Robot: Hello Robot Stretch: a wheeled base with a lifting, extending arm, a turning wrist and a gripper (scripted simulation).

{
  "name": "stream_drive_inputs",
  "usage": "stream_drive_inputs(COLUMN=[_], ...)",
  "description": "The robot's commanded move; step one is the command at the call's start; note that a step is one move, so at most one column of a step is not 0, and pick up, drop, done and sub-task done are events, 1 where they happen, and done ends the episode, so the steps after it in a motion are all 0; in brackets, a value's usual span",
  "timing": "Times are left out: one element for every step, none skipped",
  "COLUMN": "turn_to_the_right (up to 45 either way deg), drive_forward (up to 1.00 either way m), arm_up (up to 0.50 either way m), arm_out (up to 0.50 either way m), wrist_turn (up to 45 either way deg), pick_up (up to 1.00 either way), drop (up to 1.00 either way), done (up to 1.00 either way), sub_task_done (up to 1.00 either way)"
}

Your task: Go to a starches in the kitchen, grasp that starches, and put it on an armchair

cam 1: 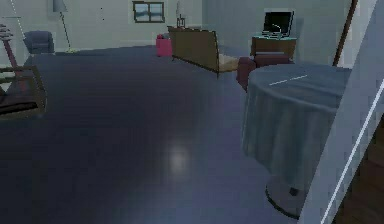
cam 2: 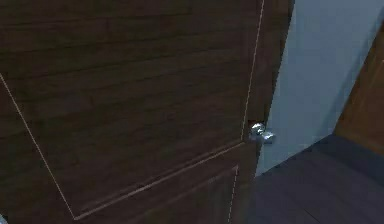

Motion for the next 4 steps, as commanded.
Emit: stream_drive_inputs(turn_to_the_right=[0.0, 0.0, -36.0, 0.0], drive_forward=[0.50, 0.75, 0.00, 0.05], arm_up=[0.00, 0.00, 0.00, 0.00], arm_out=[0.00, 0.00, 0.00, 0.00], wrist_turn=[0.0, 0.0, 0.0, 0.0], pick_up=[0.00, 0.00, 0.00, 0.00], drop=[0.00, 0.00, 0.00, 0.00], done=[0.00, 0.00, 0.00, 0.00], sub_task_done=[0.00, 0.00, 0.00, 0.00])
